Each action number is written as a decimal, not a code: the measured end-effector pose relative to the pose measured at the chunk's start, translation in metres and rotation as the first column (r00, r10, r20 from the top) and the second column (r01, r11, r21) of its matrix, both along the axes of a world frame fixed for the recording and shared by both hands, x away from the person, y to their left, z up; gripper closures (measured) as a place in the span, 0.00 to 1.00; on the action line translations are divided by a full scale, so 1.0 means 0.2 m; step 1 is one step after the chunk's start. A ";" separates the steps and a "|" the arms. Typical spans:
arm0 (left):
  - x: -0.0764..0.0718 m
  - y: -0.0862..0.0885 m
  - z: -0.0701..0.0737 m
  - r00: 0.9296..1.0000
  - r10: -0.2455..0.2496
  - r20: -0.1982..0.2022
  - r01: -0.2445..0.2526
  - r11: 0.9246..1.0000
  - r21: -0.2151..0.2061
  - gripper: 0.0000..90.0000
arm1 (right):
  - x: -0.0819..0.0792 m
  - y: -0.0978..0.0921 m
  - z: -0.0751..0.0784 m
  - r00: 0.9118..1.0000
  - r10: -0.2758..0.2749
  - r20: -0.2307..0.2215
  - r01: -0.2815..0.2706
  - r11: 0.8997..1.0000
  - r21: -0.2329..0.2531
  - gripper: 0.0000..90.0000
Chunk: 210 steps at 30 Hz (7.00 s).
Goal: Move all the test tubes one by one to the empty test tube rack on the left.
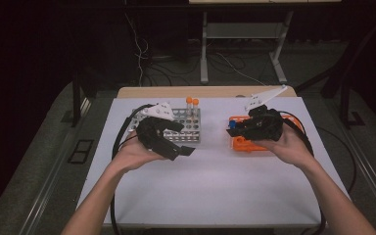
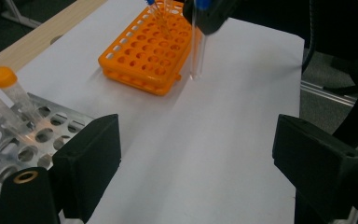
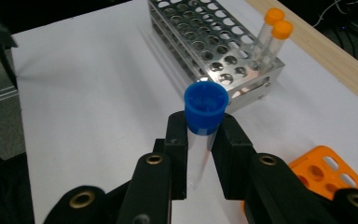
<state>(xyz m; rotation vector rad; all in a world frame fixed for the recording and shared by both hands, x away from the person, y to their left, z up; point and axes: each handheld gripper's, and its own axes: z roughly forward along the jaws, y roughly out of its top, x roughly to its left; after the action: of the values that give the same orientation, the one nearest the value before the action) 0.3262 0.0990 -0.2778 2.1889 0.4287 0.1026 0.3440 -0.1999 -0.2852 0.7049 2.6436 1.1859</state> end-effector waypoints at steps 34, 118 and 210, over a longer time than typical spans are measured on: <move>0.09 -0.27 0.04 0.969 -0.246 -0.024 0.247 0.961 0.128 0.67 | -0.10 0.26 -0.09 0.980 0.192 -0.045 -0.192 0.981 -0.007 0.85; 0.90 0.06 0.03 0.980 0.197 0.008 -0.196 0.970 0.144 0.83 | -0.30 -0.43 -0.43 0.969 -0.202 -0.143 0.227 0.955 0.192 0.00; -0.05 0.21 -0.17 0.978 0.204 0.029 -0.203 0.979 -0.028 0.00 | 0.23 -0.51 -0.50 0.841 -0.534 -0.090 0.535 0.845 -0.009 0.48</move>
<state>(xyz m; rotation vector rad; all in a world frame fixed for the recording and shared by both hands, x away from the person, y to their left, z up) 0.3170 0.1418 -0.3112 2.1108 0.6322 0.2429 0.3893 -0.3023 -0.3845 1.4131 2.2535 1.0222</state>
